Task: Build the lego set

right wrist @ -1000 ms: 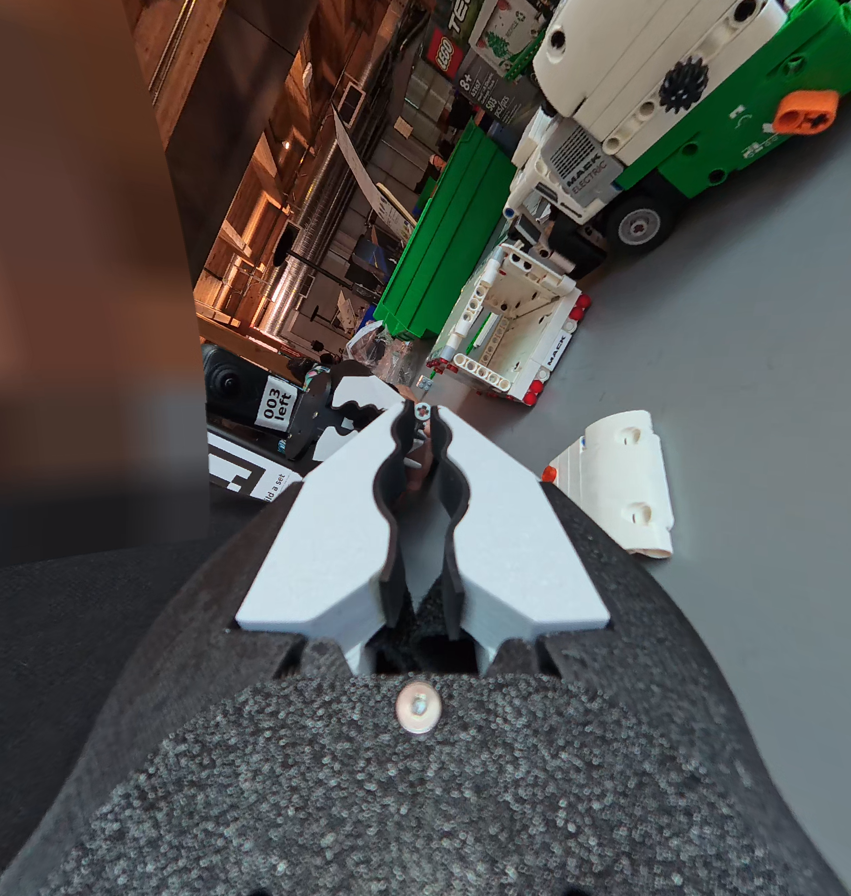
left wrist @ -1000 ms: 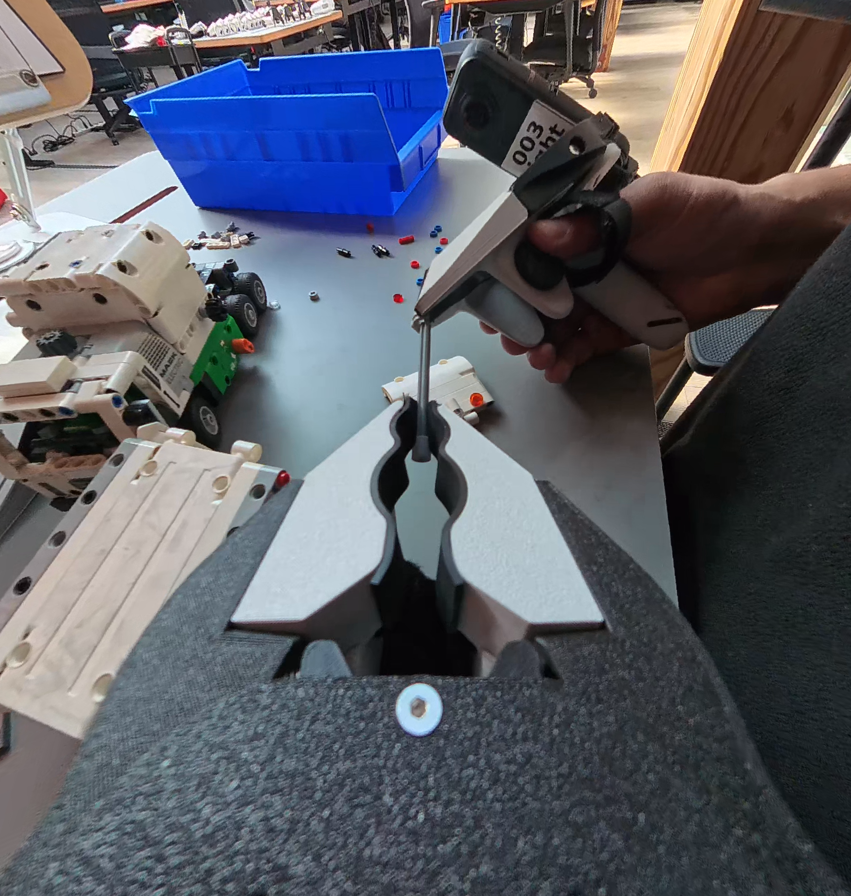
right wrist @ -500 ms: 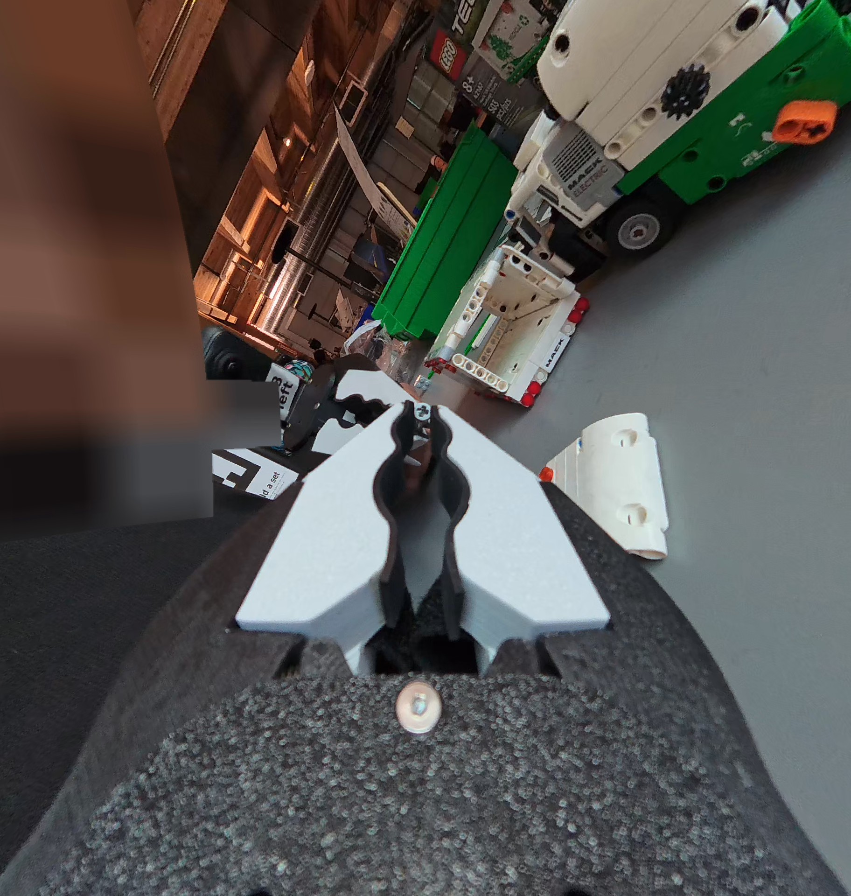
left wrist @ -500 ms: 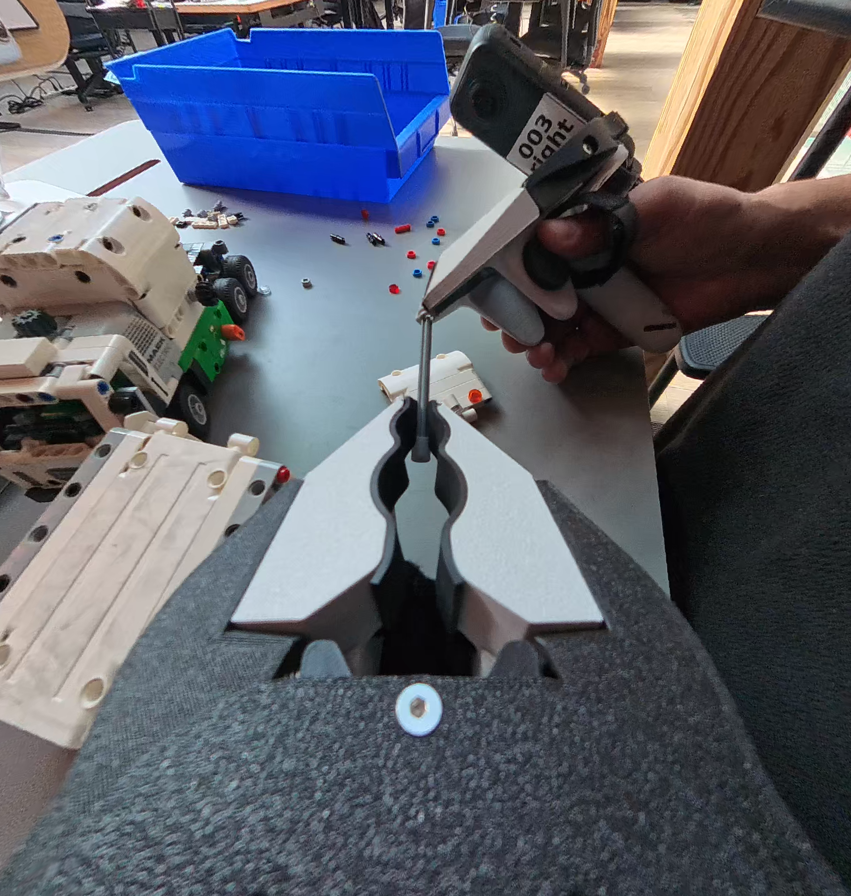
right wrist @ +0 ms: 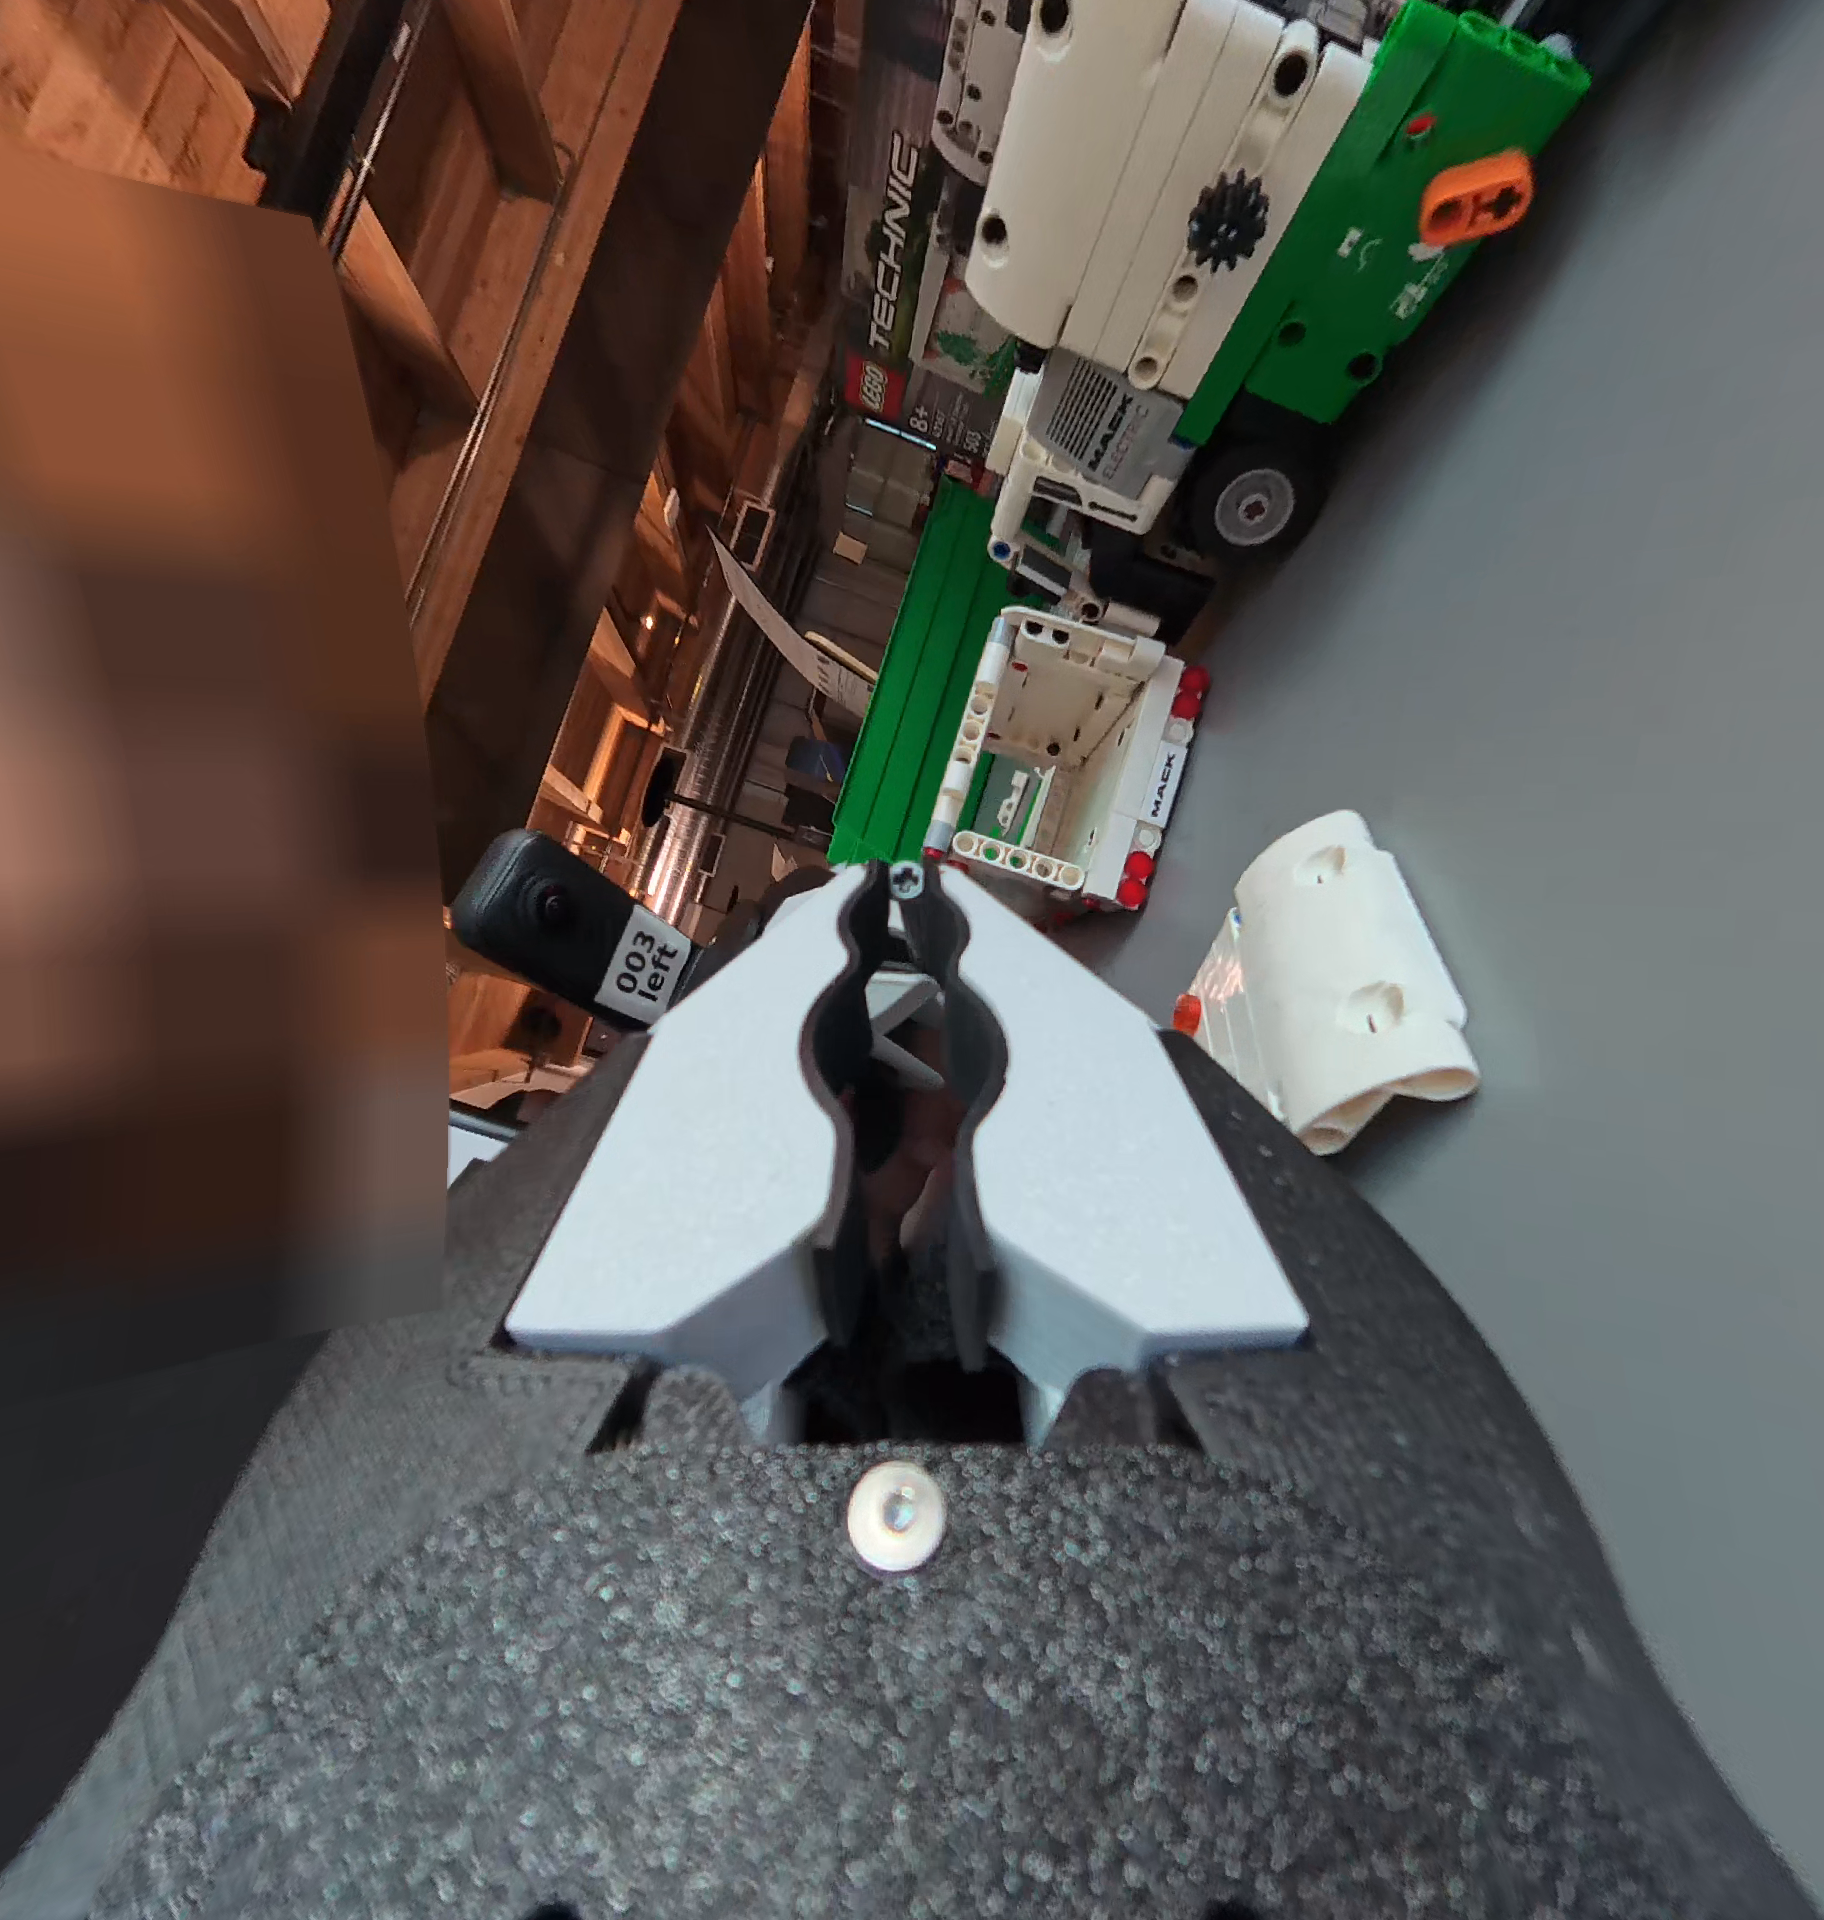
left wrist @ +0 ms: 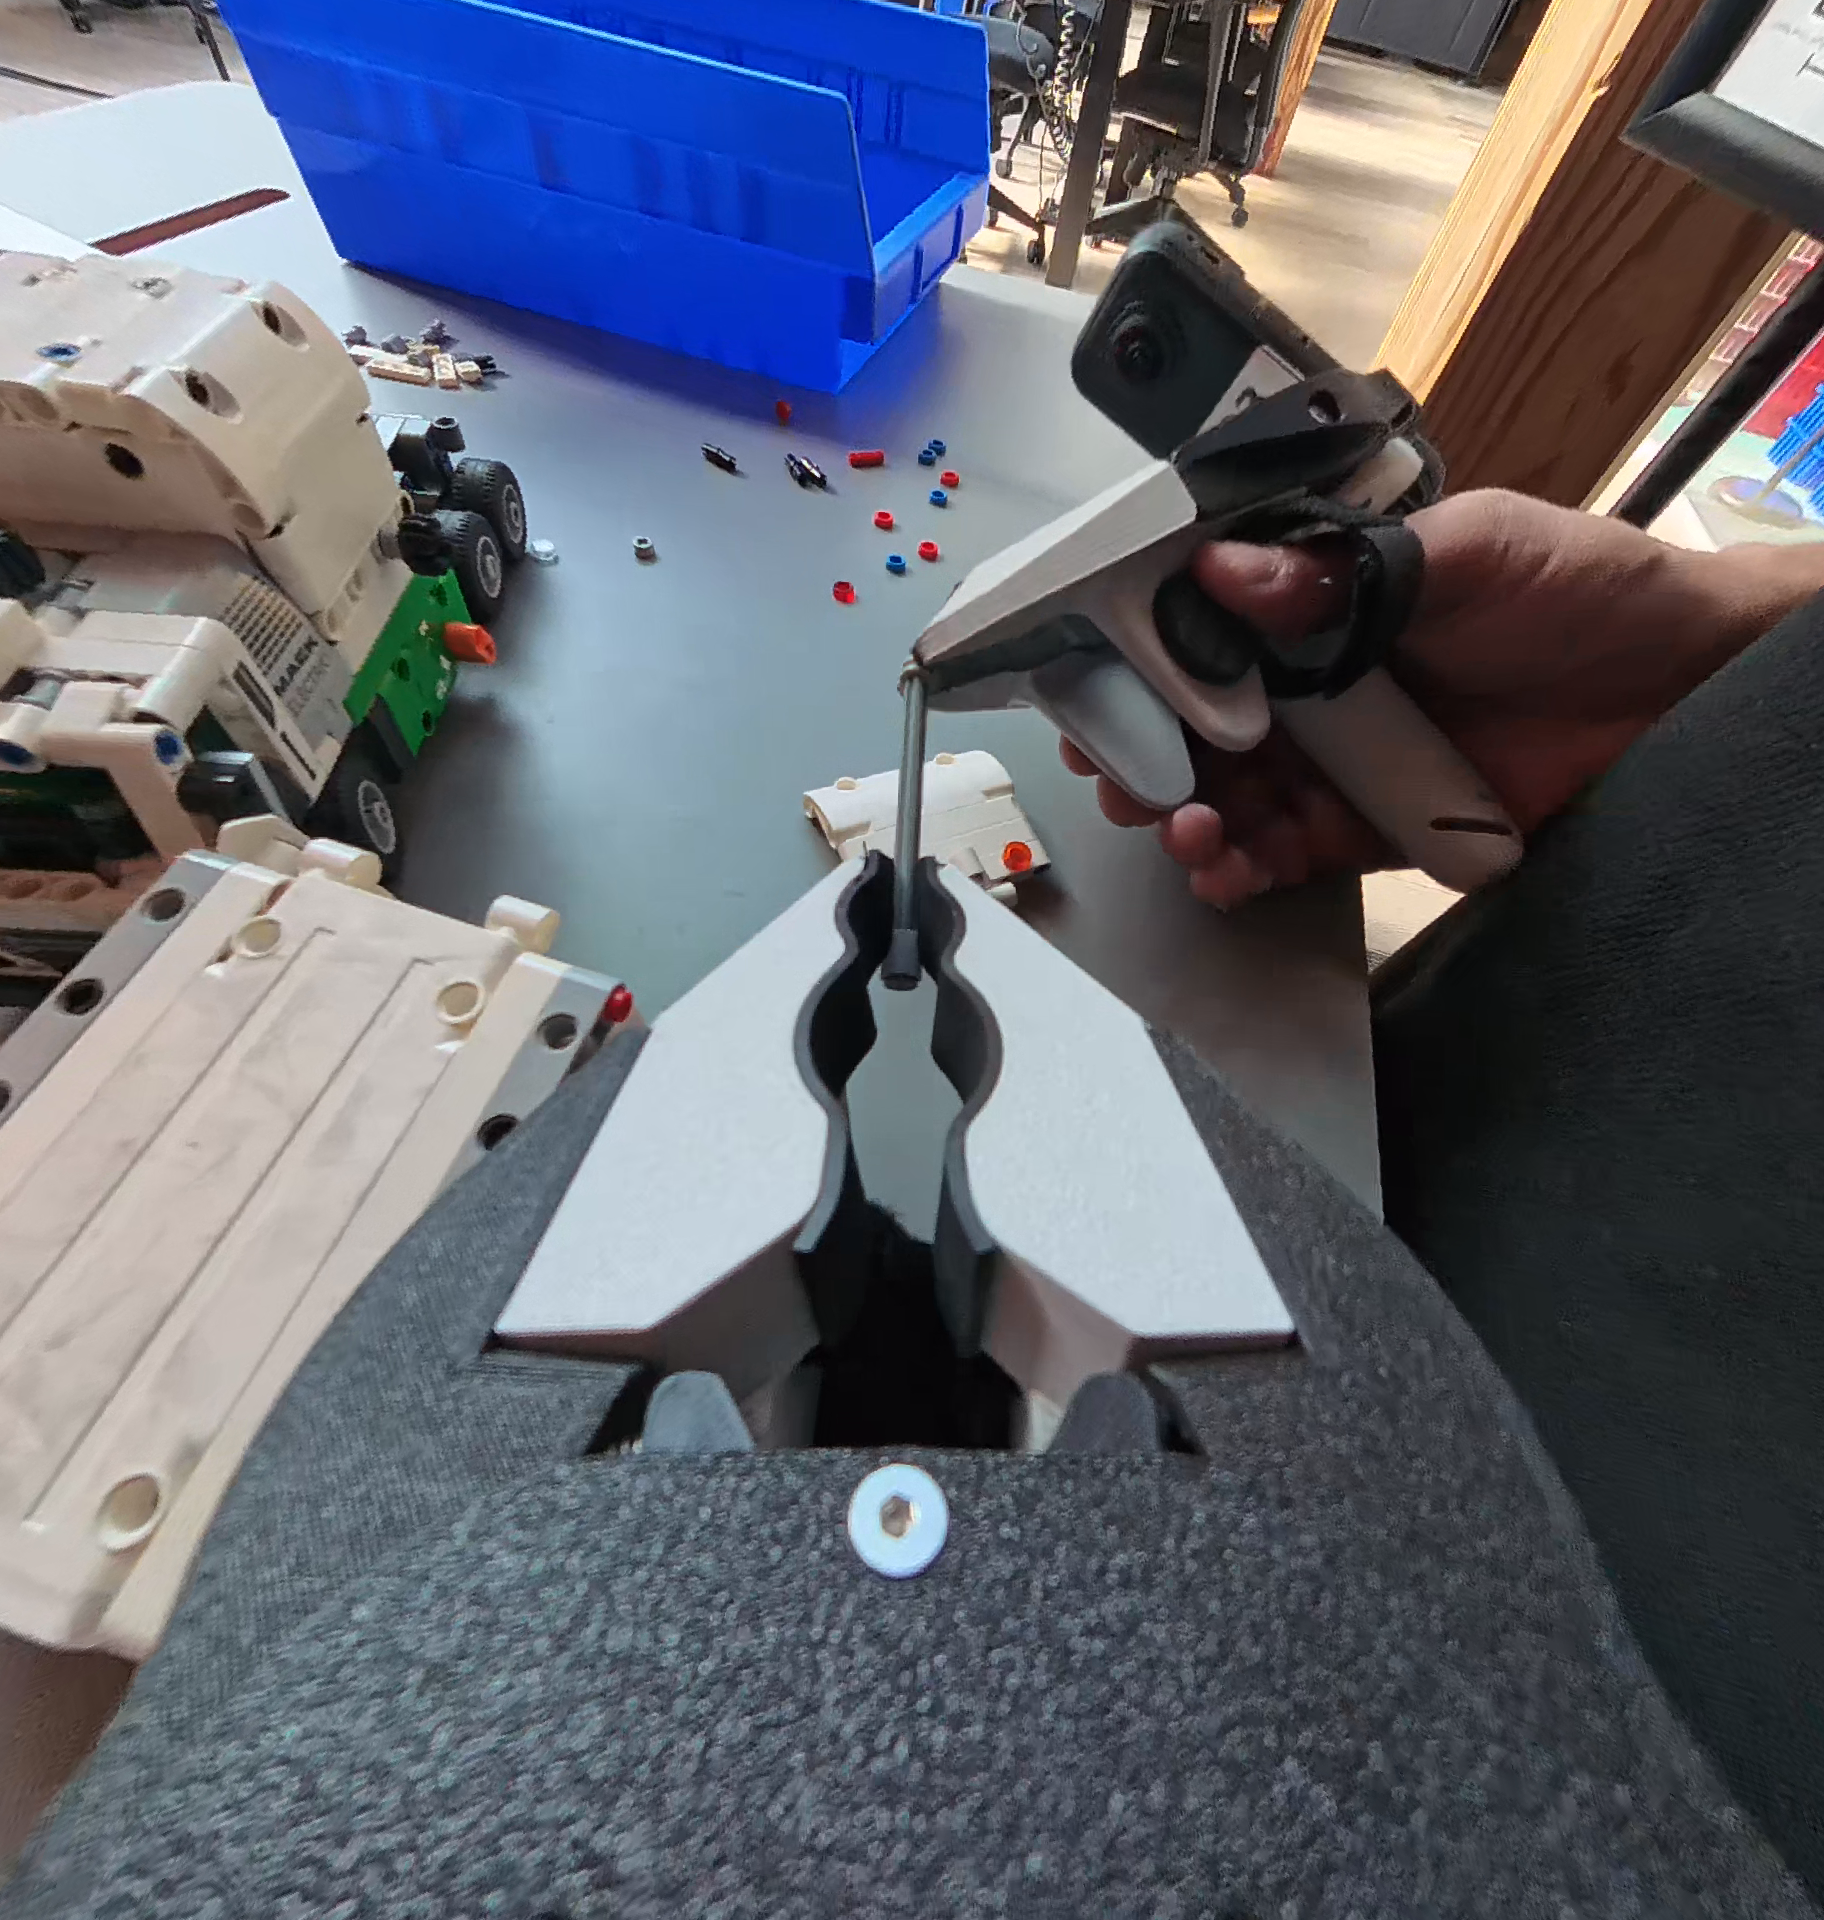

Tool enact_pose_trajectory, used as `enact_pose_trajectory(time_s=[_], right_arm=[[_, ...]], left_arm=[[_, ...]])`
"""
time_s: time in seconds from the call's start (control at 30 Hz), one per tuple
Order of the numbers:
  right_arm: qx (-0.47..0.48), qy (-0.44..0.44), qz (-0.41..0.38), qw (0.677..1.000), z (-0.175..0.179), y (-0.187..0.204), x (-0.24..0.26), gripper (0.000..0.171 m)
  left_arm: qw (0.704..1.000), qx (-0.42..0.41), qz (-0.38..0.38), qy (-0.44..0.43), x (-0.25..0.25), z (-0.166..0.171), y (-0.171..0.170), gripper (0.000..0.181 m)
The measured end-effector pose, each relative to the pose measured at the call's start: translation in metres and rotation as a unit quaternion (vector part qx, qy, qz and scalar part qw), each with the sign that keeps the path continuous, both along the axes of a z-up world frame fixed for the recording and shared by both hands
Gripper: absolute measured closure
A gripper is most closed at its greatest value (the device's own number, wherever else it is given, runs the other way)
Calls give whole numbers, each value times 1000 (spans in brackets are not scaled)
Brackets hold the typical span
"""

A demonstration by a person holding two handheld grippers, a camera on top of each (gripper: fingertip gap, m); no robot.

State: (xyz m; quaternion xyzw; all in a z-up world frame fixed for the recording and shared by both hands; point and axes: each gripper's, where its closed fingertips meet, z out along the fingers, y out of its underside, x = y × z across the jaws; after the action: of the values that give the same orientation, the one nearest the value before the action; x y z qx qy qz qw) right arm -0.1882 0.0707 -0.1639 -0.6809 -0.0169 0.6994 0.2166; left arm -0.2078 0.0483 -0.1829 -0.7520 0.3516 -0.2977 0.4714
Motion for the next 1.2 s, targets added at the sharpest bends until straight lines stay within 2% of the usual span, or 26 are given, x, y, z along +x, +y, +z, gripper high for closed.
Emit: enact_pose_trajectory(time_s=[0.03, 0.2, 0.37, 0.53, 0.73, 1.0, 1.2], right_arm=[[2, 4, -2, 1000, 1, 0, -1, 166], [18, -10, 22, 1000, 1, -2, 0, 167], [73, -76, 48, 993, -6, -6, 4, 167], [76, -76, 76, 991, -6, -12, 5, 168], [78, -86, 167, 979, -11, -27, 9, 167], [66, -84, 180, 978, -13, -30, 9, 167], [71, -105, 230, 965, -20, -41, 9, 167]], left_arm=[[1000, 0, 0, 4, 1, -1, 0, 179], [1000, 2, -14, 2, 2, 0, -4, 179], [1000, 5, -25, 7, 5, -1, -7, 179], [999, 9, -40, 15, 4, -2, -11, 179], [995, 24, -86, 37, 5, -6, -22, 179], [994, 27, -94, 50, 5, -9, -24, 179], [985, 46, -135, 93, 4, -19, -32, 179]])
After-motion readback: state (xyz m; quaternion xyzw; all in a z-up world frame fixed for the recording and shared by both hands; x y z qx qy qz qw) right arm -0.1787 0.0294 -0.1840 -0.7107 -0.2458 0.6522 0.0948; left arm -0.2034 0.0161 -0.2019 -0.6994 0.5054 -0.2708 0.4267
